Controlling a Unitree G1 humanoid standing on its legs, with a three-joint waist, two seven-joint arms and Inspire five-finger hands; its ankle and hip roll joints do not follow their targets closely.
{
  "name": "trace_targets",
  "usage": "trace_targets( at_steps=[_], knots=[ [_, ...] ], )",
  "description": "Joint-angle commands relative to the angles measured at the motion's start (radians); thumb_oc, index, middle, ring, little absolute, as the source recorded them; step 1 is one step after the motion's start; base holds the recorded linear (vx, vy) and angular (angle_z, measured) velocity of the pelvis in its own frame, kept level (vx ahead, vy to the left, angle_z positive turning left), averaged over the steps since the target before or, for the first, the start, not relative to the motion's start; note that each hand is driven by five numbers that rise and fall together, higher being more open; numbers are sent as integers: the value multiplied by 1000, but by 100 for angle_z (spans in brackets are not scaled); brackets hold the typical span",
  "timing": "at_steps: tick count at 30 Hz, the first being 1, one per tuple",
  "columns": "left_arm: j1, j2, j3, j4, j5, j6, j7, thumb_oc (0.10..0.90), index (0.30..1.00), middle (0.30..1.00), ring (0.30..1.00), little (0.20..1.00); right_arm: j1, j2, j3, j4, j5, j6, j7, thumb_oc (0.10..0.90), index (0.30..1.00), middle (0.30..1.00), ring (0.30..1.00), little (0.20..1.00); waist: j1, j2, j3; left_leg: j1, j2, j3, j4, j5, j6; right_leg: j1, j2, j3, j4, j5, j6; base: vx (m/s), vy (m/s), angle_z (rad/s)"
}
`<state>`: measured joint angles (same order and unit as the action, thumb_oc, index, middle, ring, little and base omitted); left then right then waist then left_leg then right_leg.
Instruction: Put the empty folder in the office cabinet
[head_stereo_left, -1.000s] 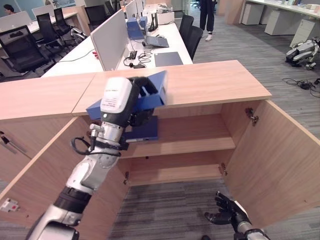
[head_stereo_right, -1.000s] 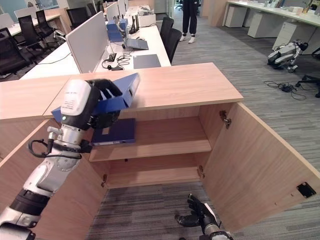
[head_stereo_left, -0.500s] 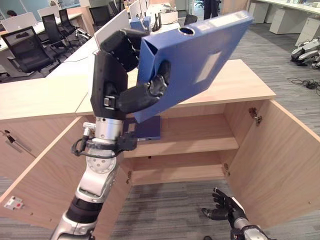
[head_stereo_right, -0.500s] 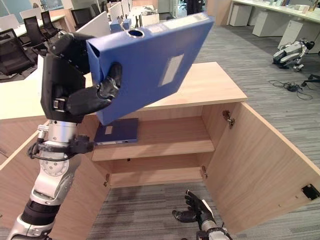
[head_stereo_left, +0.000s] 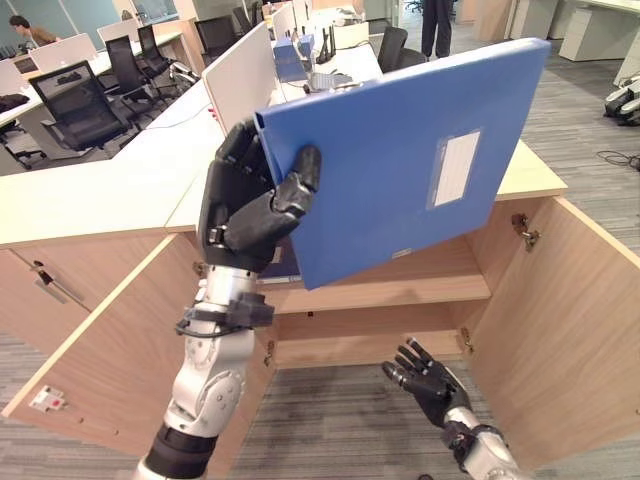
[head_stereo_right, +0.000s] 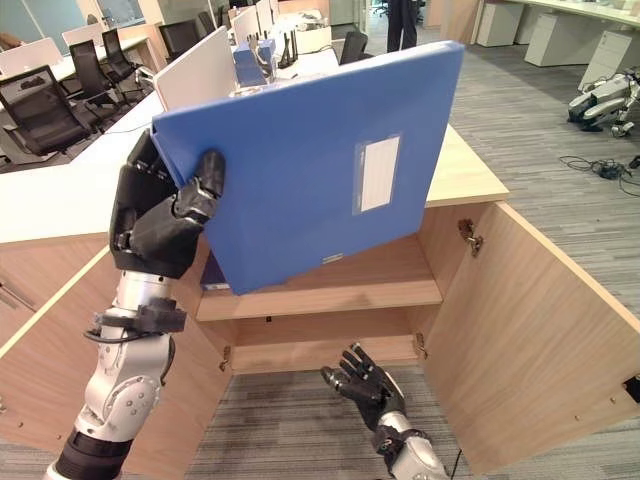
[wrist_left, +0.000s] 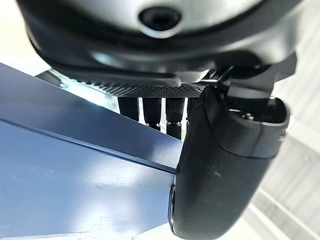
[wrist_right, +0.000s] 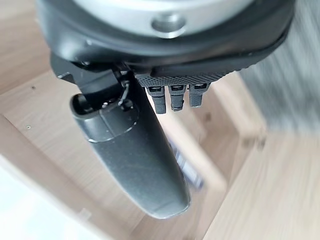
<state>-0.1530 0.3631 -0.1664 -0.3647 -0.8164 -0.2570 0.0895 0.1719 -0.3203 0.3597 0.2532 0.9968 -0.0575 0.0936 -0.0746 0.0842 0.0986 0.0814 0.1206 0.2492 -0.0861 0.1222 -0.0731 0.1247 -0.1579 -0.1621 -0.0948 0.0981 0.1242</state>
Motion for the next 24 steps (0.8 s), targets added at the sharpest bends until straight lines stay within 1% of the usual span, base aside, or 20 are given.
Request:
trace_targets(
  at_steps=[1,4,5,6,7,11,14,22,24],
  knots=[
    [-83,-17,44,-70,-62,-68,-36,400,300,300,300,300,-179,74,-6,-258,165,-85,126,800,900,900,900,900,22,-52,19,110,53,-45,-1,-105,-85,52,-52,41,27,-148,60,-9,-2,4],
    [-57,-28,44,-65,-76,-62,-48,400,300,300,300,300,-202,79,1,-317,205,-107,154,800,900,900,900,900,24,-52,18,112,52,-46,-1,-106,-83,52,-53,43,30,-149,59,-3,-1,2],
    [-36,-34,47,-61,-84,-64,-55,400,300,300,300,300,-219,81,13,-359,226,-128,173,800,900,900,900,900,25,-51,16,112,52,-46,-1,-107,-82,51,-54,45,34,-150,58,0,0,0],
    [-35,-34,47,-61,-84,-63,-55,400,300,300,300,300,-219,81,13,-360,226,-129,173,800,900,900,900,900,25,-51,16,113,52,-46,-1,-107,-82,51,-54,46,34,-151,58,0,0,0],
    [-19,-40,47,-62,-88,-66,-64,400,300,300,300,300,-234,84,23,-414,228,-135,191,800,900,900,900,900,25,-51,14,113,52,-46,-1,-107,-80,50,-54,46,37,-151,59,0,0,0],
    [14,-59,43,-51,-102,-67,-78,400,300,300,300,300,-265,94,41,-487,254,-161,222,800,900,900,900,900,26,-49,13,111,53,-47,-1,-107,-79,47,-54,47,39,-151,58,0,0,0],
    [33,-68,37,-41,-114,-65,-82,400,300,300,300,300,-287,100,48,-517,270,-181,222,800,900,900,900,900,26,-49,12,111,52,-48,-1,-108,-77,44,-54,48,41,-151,57,0,0,0],
    [56,-78,24,-23,-129,-56,-87,400,300,300,300,300,-333,101,32,-544,264,-211,206,800,900,900,900,900,30,-49,9,110,51,-48,-1,-111,-75,40,-55,48,40,-147,58,0,0,0],
    [73,-85,12,-15,-135,-43,-95,400,300,300,300,300,-354,108,8,-556,255,-229,191,800,900,900,900,900,32,-51,7,109,51,-49,-1,-111,-73,42,-55,48,38,-146,58,0,0,0]
  ],
)
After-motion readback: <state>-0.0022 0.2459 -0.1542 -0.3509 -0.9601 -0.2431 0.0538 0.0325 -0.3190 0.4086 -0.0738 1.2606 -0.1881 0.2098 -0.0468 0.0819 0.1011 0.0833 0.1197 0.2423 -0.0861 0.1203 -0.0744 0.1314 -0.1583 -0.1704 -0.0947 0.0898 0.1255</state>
